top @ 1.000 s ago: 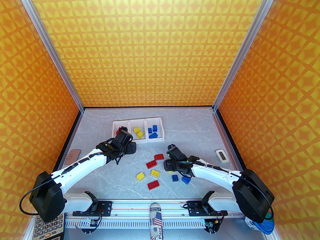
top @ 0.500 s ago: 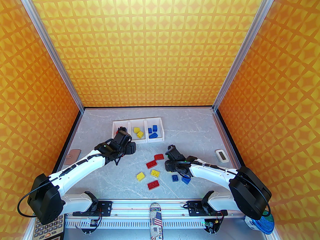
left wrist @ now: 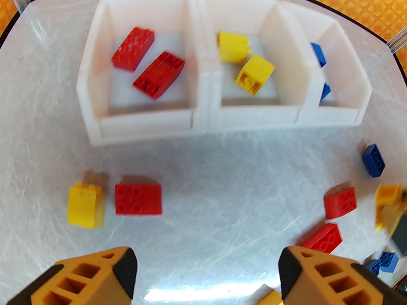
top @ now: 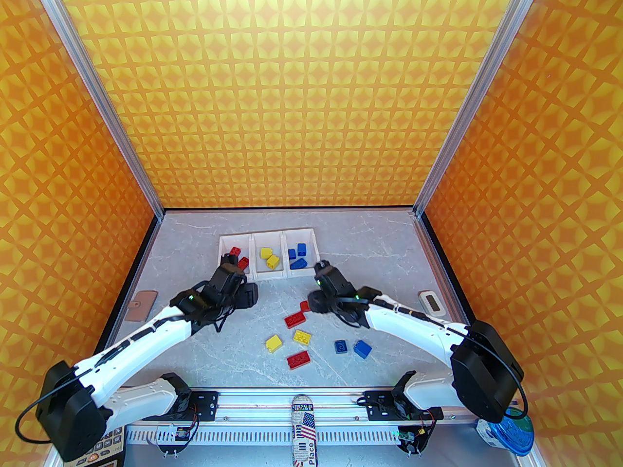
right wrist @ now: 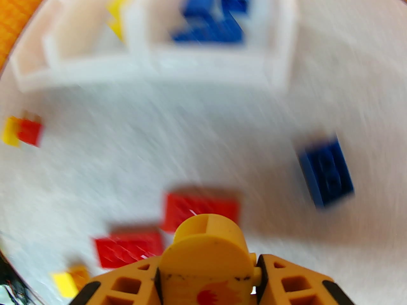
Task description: Sort the legos into containers by color
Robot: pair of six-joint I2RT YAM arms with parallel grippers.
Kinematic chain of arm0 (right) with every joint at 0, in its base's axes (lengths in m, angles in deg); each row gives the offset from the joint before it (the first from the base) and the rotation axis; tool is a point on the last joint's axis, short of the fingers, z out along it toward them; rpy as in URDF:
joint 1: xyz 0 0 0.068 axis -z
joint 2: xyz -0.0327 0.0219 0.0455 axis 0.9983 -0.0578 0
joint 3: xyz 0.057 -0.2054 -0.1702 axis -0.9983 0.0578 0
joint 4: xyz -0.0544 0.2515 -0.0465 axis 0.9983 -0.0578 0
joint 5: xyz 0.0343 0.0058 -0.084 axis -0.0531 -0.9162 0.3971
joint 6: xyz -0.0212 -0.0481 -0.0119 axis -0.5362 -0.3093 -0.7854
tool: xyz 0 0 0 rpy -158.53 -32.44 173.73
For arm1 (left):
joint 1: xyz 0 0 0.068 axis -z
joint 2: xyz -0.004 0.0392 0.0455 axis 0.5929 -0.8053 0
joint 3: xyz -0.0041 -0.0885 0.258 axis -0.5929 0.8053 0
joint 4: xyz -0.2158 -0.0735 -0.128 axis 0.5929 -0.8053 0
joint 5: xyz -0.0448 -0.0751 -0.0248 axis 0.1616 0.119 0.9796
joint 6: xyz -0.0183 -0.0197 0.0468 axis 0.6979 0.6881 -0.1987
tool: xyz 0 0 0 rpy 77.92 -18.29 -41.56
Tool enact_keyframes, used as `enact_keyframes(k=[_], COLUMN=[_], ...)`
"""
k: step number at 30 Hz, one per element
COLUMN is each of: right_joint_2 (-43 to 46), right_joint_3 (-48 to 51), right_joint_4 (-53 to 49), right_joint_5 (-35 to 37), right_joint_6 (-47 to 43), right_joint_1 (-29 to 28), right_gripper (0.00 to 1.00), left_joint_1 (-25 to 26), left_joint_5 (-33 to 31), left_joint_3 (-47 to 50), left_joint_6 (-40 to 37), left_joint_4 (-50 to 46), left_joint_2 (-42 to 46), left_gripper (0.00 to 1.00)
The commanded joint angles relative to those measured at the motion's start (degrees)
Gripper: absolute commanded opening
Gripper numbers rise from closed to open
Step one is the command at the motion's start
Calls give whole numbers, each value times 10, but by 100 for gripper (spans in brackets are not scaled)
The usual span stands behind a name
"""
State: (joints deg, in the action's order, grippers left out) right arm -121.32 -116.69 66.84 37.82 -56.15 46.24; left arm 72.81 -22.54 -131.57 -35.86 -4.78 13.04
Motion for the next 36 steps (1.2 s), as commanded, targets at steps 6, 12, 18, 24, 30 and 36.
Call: enact_keyframes(k=[6, 12, 18, 24, 30, 36], right_joint_2=[-97, -213, -327, -420, -495, -470], right_joint_3=[-133, -263, -399, -522, -641, -617], right_joint_4=[53, 42, 5, -39, -102, -89], right_joint_5=[-36, -31, 2, -3, 4, -15], right_joint_6=[-53, -71, -75, -76, -81, -92], right_joint_1=[-3, -3, -2, 15, 31, 35], right_gripper=[35, 35, 36, 37, 53, 66], left_joint_1=[0, -1, -1, -2, -5, -16], left_joint_5=[-12, -12, -15, -16, -21, -24], left_joint_3=[20, 11, 14, 25, 31, 45], left_joint_6=[23, 25, 27, 33, 35, 47], left_joint_4=[-30, -45, -54, -58, -64, -61], left_joint_2=[37, 38, 47, 57, 64, 64], left_gripper=[79, 78, 79, 79, 79, 84])
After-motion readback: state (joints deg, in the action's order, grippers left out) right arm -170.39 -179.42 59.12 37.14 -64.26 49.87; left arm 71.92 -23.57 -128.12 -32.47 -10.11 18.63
